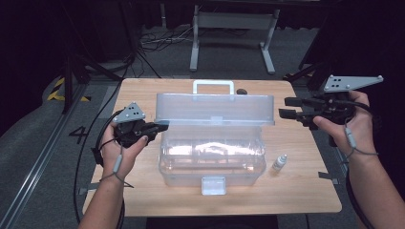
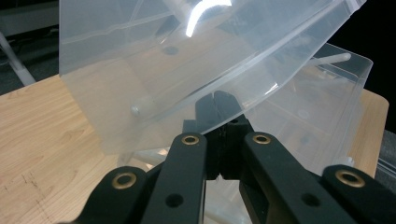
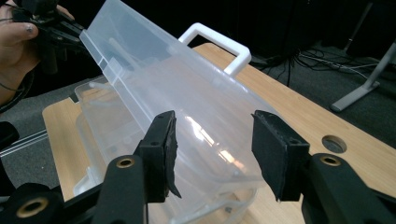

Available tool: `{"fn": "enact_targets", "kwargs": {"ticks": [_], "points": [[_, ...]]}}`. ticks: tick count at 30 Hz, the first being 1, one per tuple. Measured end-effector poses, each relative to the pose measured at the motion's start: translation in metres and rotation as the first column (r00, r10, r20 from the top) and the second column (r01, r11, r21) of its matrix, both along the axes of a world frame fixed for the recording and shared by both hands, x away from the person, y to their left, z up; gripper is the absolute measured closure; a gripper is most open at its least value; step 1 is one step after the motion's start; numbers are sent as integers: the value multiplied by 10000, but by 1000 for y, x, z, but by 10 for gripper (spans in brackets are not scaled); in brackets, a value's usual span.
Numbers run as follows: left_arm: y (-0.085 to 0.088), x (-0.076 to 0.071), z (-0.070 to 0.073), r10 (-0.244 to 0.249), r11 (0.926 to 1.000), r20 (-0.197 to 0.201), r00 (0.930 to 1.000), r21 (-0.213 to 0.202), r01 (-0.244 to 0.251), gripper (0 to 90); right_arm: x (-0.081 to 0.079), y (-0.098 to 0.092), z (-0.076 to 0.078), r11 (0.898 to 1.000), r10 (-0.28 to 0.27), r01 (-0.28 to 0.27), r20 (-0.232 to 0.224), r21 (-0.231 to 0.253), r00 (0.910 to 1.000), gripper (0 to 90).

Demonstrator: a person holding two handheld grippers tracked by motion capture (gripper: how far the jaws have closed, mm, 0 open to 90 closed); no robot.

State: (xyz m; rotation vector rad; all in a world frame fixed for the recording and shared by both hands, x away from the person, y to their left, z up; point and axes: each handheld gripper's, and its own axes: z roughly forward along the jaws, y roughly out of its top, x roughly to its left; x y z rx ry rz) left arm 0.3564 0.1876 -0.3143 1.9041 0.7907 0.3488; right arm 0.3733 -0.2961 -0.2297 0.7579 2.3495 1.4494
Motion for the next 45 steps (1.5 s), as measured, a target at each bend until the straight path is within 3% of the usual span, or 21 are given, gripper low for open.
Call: {"fn": "enact_targets", "kwargs": {"ticks": [12, 23, 28, 37, 45], "points": [[-2, 1, 2, 206, 9998, 142, 9997, 73, -207, 887, -21, -5, -34, 9960, -820, 816, 79, 374, 9966, 450], [-2, 2, 4, 218, 9997, 133, 9997, 86, -219, 885, -20, 0, -66, 9897, -1421, 1420, 29, 151, 9899, 424], [-2, 3, 4, 223, 9997, 146, 9996, 63, -224, 884, -18, 5, -78, 9849, -1698, 1699, -84, 339, 9854, 414], [-2, 5, 5, 226, 9997, 199, 9995, 25, -226, 884, -10, 12, -89, 9754, -2157, 2149, 110, 493, 9764, 403], [-2, 7, 6, 232, 9997, 355, 9991, -36, -231, 874, -5, 22, -90, 9699, -2342, 2301, 481, 791, 9710, 404]]}}
